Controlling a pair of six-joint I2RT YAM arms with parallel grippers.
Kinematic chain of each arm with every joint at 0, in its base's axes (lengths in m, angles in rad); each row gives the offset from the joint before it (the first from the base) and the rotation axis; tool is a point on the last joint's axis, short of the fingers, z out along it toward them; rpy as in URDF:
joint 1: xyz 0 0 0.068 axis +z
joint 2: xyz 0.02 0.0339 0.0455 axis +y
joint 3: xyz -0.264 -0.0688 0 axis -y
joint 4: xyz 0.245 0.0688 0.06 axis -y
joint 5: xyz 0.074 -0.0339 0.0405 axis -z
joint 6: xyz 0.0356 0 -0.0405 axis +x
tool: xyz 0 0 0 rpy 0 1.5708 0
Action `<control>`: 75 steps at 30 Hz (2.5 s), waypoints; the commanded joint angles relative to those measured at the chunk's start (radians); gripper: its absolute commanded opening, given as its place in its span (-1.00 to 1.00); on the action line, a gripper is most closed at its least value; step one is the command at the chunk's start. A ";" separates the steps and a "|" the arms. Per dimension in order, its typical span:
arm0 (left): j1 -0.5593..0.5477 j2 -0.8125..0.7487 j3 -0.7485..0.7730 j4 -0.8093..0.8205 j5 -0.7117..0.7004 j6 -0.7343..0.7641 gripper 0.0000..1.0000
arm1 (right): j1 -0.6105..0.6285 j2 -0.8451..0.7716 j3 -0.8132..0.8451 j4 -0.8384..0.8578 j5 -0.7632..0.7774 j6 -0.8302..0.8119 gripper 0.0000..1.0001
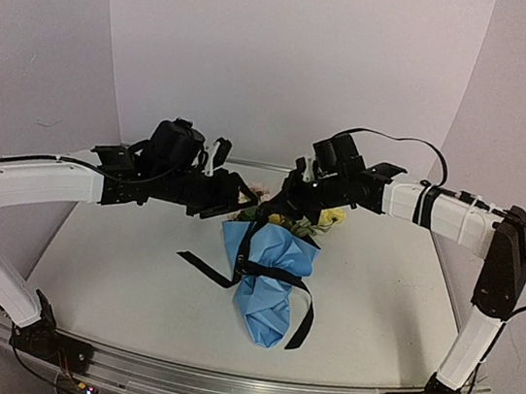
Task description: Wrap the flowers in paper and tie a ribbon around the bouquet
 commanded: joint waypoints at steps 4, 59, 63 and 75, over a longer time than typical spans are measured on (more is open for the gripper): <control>0.026 0.077 0.020 0.003 -0.059 0.293 0.09 | 0.020 -0.056 0.000 0.019 0.028 0.065 -1.00; 0.025 0.237 0.044 0.176 0.029 0.440 -0.12 | 0.092 -0.047 0.018 -0.055 0.163 0.185 -1.00; 0.025 0.251 0.052 0.177 0.031 0.440 -0.22 | 0.099 -0.047 0.017 -0.058 0.165 0.184 -1.00; 0.025 0.264 0.044 0.191 0.020 0.446 -0.72 | 0.102 -0.046 0.024 -0.063 0.168 0.181 -1.00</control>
